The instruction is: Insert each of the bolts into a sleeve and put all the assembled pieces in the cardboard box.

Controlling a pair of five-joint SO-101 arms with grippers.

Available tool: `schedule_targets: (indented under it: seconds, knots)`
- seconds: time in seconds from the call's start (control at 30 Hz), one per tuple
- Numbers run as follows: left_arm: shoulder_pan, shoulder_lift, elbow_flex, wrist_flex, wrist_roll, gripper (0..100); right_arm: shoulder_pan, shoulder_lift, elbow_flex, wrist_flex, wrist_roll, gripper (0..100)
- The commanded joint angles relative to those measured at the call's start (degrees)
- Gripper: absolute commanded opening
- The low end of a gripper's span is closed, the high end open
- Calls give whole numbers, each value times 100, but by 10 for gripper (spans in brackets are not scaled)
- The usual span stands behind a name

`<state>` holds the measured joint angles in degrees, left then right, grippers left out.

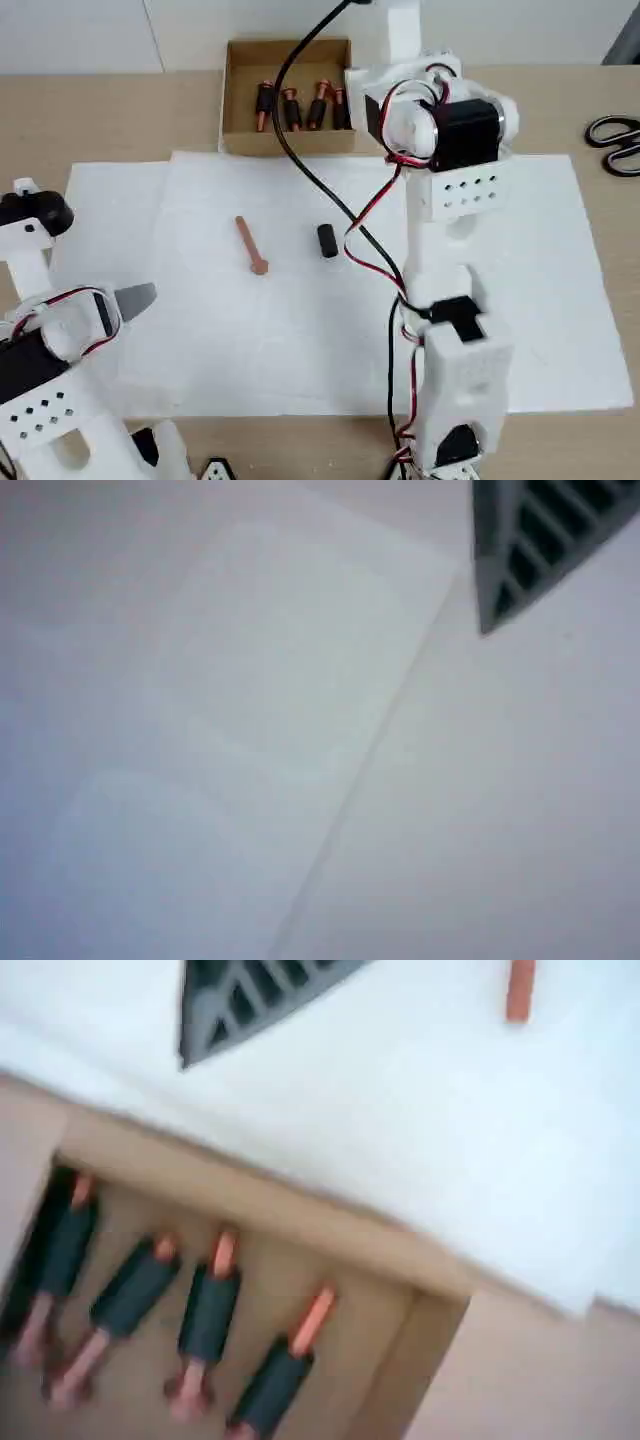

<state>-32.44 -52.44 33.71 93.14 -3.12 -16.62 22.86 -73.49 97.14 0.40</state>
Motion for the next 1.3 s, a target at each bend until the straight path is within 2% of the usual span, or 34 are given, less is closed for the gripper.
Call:
schedule_targets:
  seconds: [0.0,0.37,0.53,0.67,0.93,1.27]
  knots:
    - [-26,-97,-48,-88,-35,368,22,-1288,1626,-4,53,180]
    - [-26,-97,-31,-88,-35,368,-242,-3486,5873,-75,0,180]
    - [-26,-97,-22,-88,-35,368,-224,-3547,7042,-848,0,180]
    - [-18,-97,-22,-88,-35,368,-154,-3547,7710,-1842,53,186]
    - [-18,-97,-22,-88,-35,368,-163,-2703,7859,-2747,-26,187]
    - [-18,-97,-22,-88,-35,368,-321,-523,6277,-2422,-44,186]
